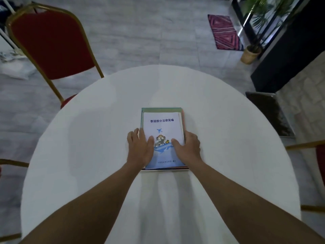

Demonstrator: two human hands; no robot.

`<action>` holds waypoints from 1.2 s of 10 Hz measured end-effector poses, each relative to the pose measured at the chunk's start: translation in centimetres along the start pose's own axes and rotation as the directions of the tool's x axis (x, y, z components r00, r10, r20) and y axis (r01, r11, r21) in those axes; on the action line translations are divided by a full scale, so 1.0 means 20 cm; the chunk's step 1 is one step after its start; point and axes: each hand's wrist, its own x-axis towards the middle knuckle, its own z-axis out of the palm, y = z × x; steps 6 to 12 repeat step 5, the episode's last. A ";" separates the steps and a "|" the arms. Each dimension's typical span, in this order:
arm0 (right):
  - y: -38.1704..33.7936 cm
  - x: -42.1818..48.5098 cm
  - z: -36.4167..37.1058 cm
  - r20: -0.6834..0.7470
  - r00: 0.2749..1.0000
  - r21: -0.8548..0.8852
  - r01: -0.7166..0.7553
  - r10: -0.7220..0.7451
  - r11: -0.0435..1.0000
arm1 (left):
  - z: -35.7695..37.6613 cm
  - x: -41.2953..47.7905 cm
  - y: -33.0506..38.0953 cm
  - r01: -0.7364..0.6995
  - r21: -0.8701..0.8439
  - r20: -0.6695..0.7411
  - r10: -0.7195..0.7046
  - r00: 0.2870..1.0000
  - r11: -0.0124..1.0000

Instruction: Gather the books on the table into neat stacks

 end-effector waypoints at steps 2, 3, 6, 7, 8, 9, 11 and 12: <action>0.05 -0.03 0.08 0.094 0.995 0.230 0.013 -0.036 0.973 | 0.03 -0.03 -0.01 0.045 -0.412 0.102 -0.003 0.995 0.910; 0.07 -0.02 0.10 0.079 0.997 0.163 0.004 -0.017 0.987 | 0.05 -0.03 -0.03 -0.001 -0.433 0.043 0.022 0.999 0.901; 0.04 -0.02 0.07 0.107 0.994 0.216 0.015 -0.039 0.976 | -0.03 -0.01 0.01 -0.055 -0.341 0.084 0.089 0.993 0.939; 0.04 -0.02 0.07 0.107 0.994 0.216 0.015 -0.039 0.976 | -0.03 -0.01 0.01 -0.055 -0.341 0.084 0.089 0.993 0.939; 0.04 -0.02 0.07 0.107 0.994 0.216 0.015 -0.039 0.976 | -0.03 -0.01 0.01 -0.055 -0.341 0.084 0.089 0.993 0.939; 0.04 -0.02 0.07 0.107 0.994 0.216 0.015 -0.039 0.976 | -0.03 -0.01 0.01 -0.055 -0.341 0.084 0.089 0.993 0.939; 0.04 -0.02 0.07 0.107 0.994 0.216 0.015 -0.039 0.976 | -0.03 -0.01 0.01 -0.055 -0.341 0.084 0.089 0.993 0.939; 0.04 -0.02 0.07 0.107 0.994 0.216 0.015 -0.039 0.976 | -0.03 -0.01 0.01 -0.055 -0.341 0.084 0.089 0.993 0.939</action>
